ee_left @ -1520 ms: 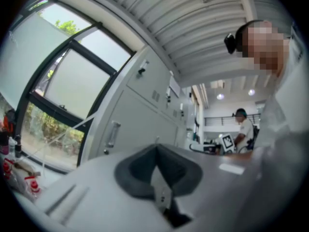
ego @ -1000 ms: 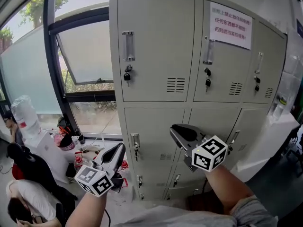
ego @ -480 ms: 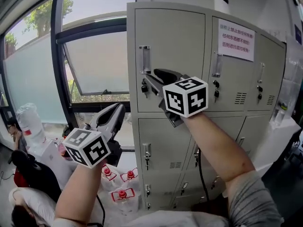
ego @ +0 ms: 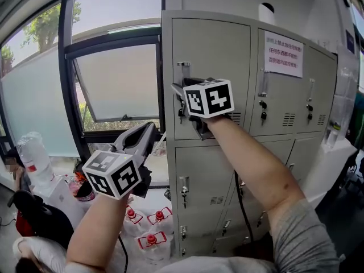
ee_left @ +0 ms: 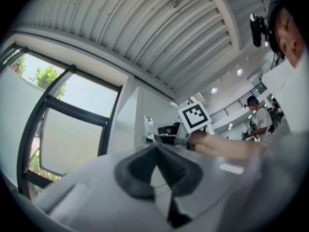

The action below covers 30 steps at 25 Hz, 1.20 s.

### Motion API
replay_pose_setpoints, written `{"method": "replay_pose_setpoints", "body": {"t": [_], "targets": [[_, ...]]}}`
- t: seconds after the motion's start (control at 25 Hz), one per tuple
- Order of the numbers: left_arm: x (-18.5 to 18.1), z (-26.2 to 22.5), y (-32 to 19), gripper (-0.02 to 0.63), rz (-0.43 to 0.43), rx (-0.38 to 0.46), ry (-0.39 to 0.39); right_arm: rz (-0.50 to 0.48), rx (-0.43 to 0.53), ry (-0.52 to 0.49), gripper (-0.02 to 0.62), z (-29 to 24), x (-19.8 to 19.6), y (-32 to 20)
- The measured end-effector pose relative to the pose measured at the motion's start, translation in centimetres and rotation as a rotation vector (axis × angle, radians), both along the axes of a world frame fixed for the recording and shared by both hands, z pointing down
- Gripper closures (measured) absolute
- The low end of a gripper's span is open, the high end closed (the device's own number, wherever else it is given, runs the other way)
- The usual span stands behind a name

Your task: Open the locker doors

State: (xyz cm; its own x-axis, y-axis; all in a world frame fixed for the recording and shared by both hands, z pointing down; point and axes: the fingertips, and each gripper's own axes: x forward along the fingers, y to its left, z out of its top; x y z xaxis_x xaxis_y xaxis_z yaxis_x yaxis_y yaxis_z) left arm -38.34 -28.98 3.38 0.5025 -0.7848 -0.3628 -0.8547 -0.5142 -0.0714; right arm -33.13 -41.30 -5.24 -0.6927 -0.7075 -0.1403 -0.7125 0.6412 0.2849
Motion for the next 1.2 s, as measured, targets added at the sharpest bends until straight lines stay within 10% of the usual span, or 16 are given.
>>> {"method": "replay_pose_setpoints", "body": {"t": [0.52, 1.2], "targets": [[-3.4, 0.5, 1.3, 0.601, 0.026, 0.003, 0.018, 0.055, -0.061, -0.074, 0.446, -0.6, -1.2, -1.5], [3.6, 2.5, 4.8, 0.601, -0.041, -0.031, 0.053, -0.350, -0.061, -0.111, 0.469, -0.5, 4.8, 11.0]]}}
